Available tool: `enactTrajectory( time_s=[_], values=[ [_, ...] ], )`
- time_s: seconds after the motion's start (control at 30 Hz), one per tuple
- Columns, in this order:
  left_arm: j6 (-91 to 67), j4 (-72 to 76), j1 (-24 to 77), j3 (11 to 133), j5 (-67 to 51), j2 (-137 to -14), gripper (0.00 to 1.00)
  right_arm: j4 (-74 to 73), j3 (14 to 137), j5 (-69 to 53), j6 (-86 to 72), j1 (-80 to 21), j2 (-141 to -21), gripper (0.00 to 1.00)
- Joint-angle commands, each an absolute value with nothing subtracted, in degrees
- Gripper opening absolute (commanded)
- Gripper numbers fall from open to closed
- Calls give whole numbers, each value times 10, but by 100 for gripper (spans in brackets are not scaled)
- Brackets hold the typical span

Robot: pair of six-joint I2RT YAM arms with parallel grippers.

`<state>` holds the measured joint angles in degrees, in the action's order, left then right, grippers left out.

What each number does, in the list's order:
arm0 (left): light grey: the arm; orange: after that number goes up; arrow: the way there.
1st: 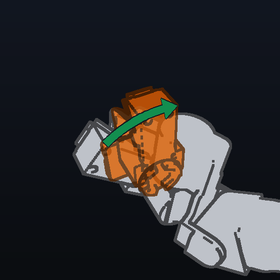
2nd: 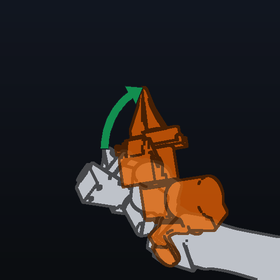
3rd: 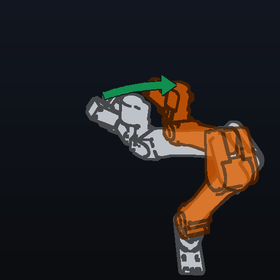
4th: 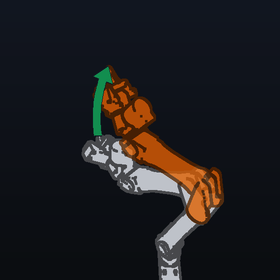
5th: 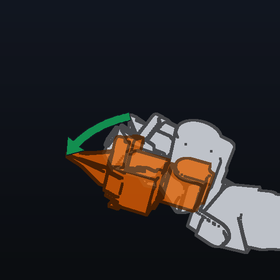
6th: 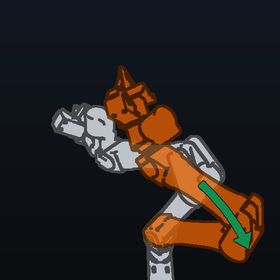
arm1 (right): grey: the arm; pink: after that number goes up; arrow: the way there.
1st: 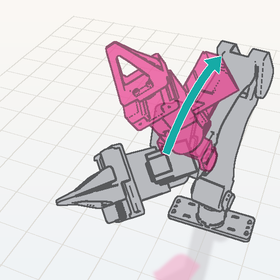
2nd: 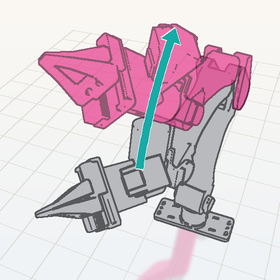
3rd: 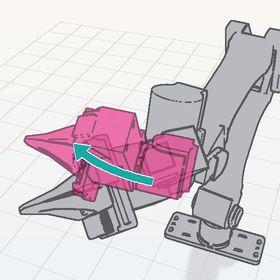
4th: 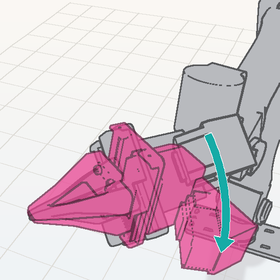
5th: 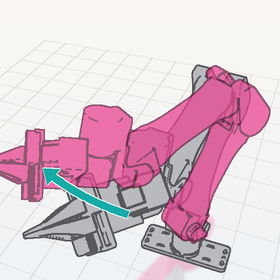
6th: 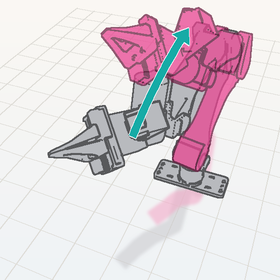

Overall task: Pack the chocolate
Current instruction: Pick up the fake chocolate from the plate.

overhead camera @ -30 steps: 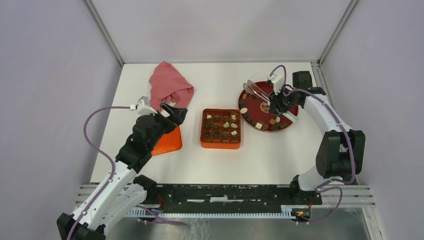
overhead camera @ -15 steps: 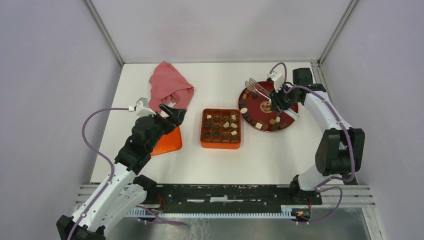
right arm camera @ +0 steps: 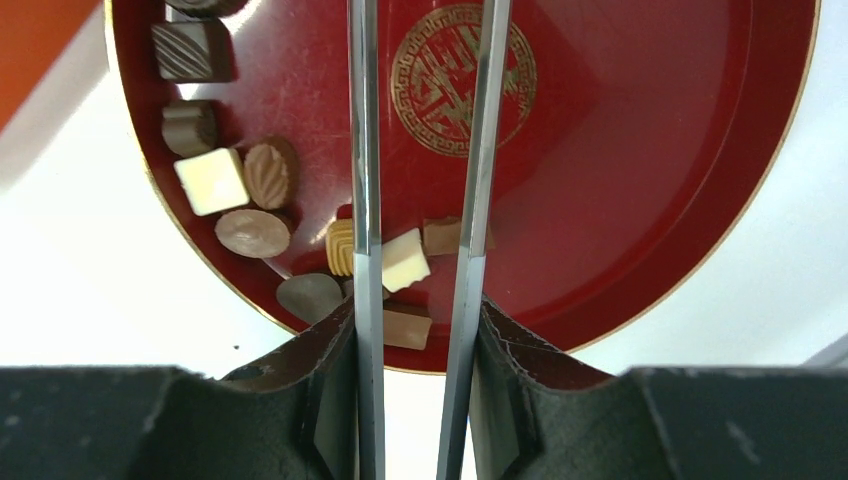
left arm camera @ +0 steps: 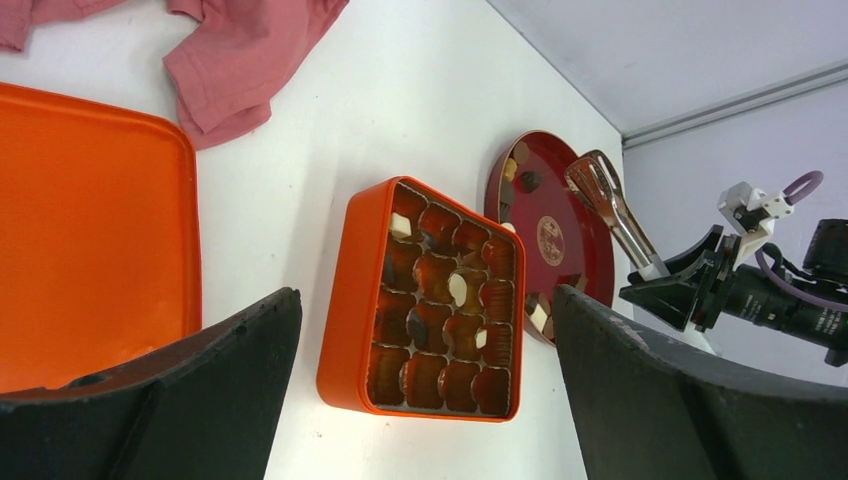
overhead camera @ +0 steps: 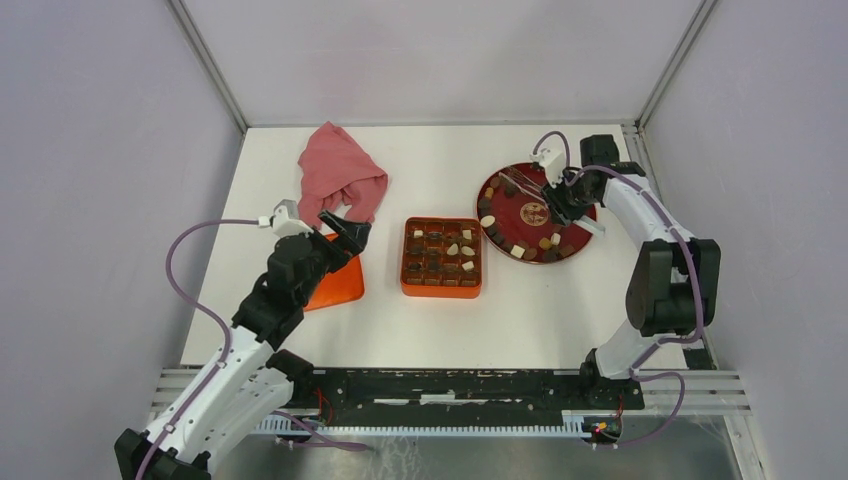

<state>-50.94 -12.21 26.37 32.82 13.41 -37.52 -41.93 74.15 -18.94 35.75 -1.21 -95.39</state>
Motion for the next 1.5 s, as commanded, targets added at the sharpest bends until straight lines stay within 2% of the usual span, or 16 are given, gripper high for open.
enactTrajectory(
  time_s=[0.0,1.17,1.3,1.47],
  values=[
    [-514,-98,264,327,146,-389,99,-417,744,-142,375,-7,-960,41],
    [-498,-58,264,349,129,-463,99,-430,837,-139,359,-11,-1086,43],
    [-497,-55,264,351,128,-466,99,-430,829,-134,366,-12,-1085,41],
    [-497,-55,264,354,125,-471,99,-431,834,-135,371,-12,-1086,32]
  ],
)
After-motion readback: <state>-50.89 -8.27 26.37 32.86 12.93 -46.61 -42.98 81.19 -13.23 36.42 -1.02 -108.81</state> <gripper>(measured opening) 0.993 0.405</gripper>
